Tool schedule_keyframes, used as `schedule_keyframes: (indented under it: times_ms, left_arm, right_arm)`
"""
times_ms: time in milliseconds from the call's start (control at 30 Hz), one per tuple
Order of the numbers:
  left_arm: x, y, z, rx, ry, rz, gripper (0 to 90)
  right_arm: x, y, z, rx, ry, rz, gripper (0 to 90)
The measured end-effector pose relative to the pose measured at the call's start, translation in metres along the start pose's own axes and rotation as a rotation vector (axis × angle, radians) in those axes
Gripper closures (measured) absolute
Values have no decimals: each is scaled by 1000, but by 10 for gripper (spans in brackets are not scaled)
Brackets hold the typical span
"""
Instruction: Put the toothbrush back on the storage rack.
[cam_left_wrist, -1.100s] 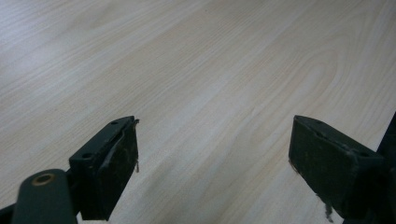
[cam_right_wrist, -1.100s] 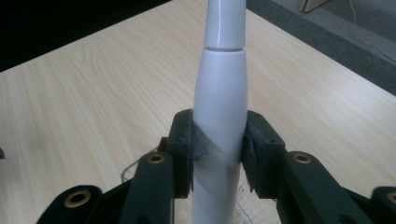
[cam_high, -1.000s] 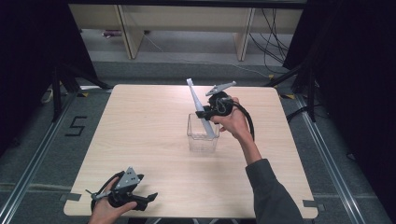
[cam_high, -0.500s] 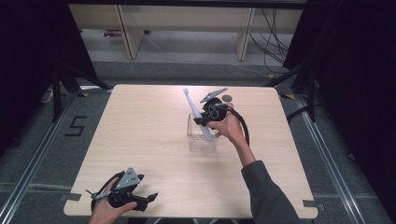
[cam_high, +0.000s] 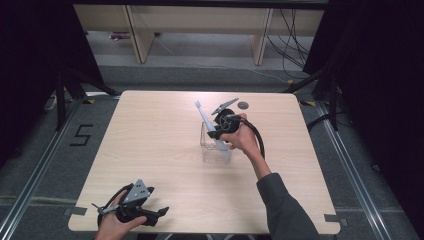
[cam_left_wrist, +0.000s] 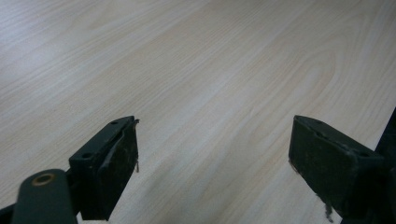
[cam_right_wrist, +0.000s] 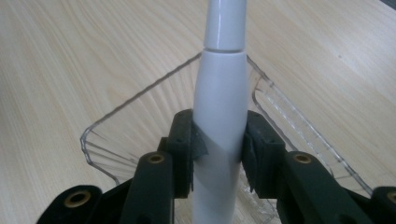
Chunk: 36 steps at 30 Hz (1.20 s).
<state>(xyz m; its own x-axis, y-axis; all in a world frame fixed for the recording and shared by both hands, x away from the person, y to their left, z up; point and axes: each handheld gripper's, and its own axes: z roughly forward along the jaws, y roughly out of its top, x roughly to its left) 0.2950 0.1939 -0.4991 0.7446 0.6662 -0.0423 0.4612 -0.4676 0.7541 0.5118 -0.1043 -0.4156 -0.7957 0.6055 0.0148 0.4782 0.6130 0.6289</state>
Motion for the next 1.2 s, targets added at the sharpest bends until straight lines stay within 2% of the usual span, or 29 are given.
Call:
schedule_keyframes:
  times_ms: [67,100,133,167,267,333,367,400,433,467,500,533,567,633,700,767,800,867,1000,1033,1067,1133,1167,1200]
  left_arm:
    - [0,0,0,1,-2,0,152]
    - [0,0,0,1,-2,0,152]
    - [-1,0,0,0,0,-1,152]
    - [0,0,0,1,0,1,152]
    - [0,0,0,-2,1,-1,152]
    - [0,0,0,-2,1,-1,152]
    - [0,0,0,-3,-1,-2,152]
    - [-2,0,0,-15,-11,-17,152]
    - [-2,0,0,-15,-11,-17,152]
    - [-2,0,0,-14,-12,-16,152]
    - [-2,0,0,-14,-12,-16,152]
    - [0,0,0,-5,0,-4,152]
    - [-1,0,0,-5,-2,-4,152]
    - [-2,0,0,-16,-12,-16,152]
    - [-2,0,0,-14,-13,-14,152]
    - [-1,0,0,-3,-3,-2,152]
    - [-2,0,0,-14,-13,-13,152]
    - [-1,0,0,-14,-14,-8,152]
    - [0,0,0,-7,-12,5,152]
    - [-1,0,-1,-6,-12,6,152]
    - [-1,0,-1,-8,-11,-3,152]
    - [-1,0,0,-7,-11,-4,152]
    - [-1,0,0,-7,-11,-4,152]
    - [-1,0,0,-6,-11,-4,152]
  right_arm:
    - [2,-1,1,24,6,36,666]
    - [2,-1,1,24,6,36,666]
    - [0,-1,3,14,5,6,666]
    - [1,-2,4,29,-3,31,666]
    - [0,-2,6,29,8,8,666]
    - [1,-1,7,51,2,20,666]
    - [-1,-1,8,42,3,-10,666]
    - [2,-1,7,64,-5,43,666]
    - [2,-1,7,64,-5,43,666]
    - [0,0,10,46,0,4,665]
    - [0,0,10,46,0,4,665]
    - [3,1,9,76,1,46,665]
    - [2,1,11,68,-1,25,665]
    - [2,1,11,74,-6,36,665]
    - [1,2,13,62,-4,17,664]
    - [1,2,13,64,-3,19,664]
    - [4,3,12,94,-2,62,663]
    - [2,3,14,76,-5,34,662]
    - [2,2,15,69,-8,30,659]
    - [2,2,15,68,-3,40,656]
    - [3,2,13,75,2,69,648]
    - [1,2,11,42,-8,34,628]
    - [1,2,11,42,-8,34,628]
    - [3,2,6,35,-11,55,604]
